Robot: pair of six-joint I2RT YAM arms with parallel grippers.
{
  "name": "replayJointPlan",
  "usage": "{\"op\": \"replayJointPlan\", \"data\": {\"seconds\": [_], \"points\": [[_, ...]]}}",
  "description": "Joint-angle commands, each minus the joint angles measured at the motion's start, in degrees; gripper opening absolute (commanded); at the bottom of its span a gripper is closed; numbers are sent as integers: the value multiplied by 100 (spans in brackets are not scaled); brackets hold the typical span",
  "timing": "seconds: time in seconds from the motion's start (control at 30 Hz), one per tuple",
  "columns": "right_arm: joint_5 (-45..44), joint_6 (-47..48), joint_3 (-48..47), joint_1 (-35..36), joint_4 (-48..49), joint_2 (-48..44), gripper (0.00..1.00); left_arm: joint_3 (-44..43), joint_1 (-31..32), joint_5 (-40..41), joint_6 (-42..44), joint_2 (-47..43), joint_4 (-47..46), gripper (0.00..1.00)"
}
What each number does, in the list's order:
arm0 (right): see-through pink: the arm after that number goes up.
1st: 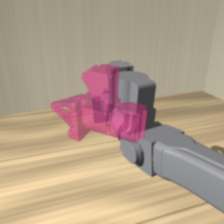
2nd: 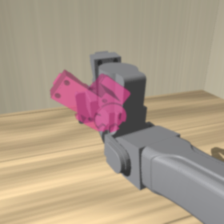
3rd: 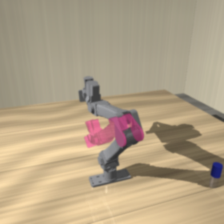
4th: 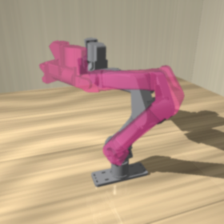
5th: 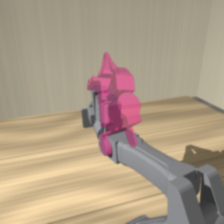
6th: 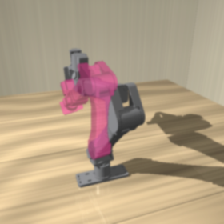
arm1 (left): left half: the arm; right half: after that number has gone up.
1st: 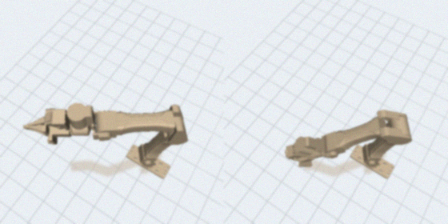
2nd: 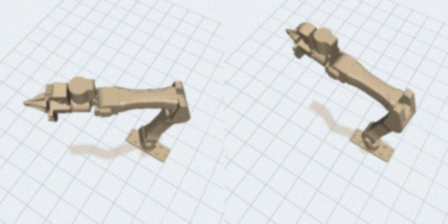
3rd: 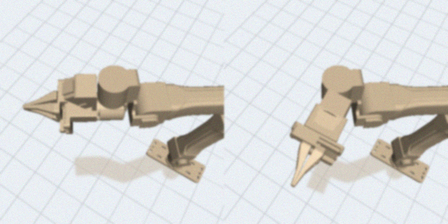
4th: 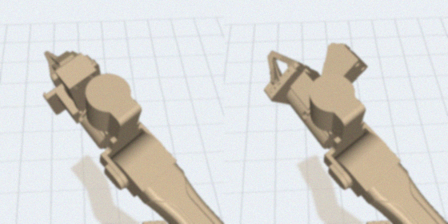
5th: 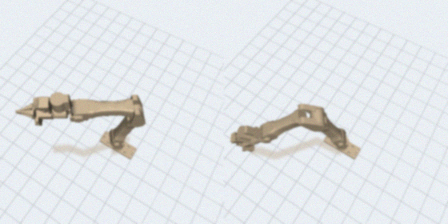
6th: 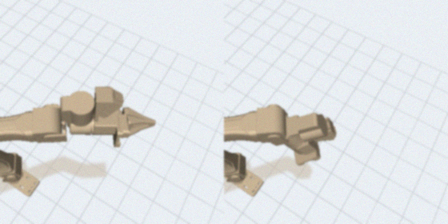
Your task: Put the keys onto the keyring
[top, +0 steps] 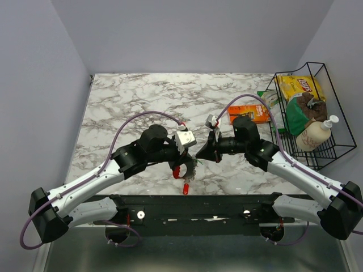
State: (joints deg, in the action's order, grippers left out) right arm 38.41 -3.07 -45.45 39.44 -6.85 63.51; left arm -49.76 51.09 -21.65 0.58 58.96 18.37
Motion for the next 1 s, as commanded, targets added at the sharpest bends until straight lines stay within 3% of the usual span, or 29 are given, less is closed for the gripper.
{"op": "replayJointPlan", "data": {"seconds": [0.0, 0.17, 0.23, 0.27, 0.37, 0.47, 0.73, 0.97], "points": [[-317, -88, 72, 20, 175, 57, 0, 98, 68, -155, -32, -349, -360, 0], [-220, -53, 80, 20, 193, -13, 3, 185, 68, -85, -32, -534, -484, 0], [-211, -1, 115, 20, 193, -66, 12, 203, 68, -76, -32, -561, -519, 0], [-220, 17, 133, 20, 237, -162, 24, 229, 68, -76, -40, -561, -527, 0], [-299, 78, 238, 28, 307, -382, 44, 317, 68, -120, -40, -596, -624, 0], [-334, 210, 387, 20, 456, -602, 54, 422, 68, -181, -5, -666, -800, 0], [95, 553, 985, 20, 1370, -1629, 65, 757, 68, -331, 232, -991, -1353, 0], [596, 536, 845, 20, 1747, -1614, 66, 976, 76, -647, 372, -1123, -1775, 0]]}}
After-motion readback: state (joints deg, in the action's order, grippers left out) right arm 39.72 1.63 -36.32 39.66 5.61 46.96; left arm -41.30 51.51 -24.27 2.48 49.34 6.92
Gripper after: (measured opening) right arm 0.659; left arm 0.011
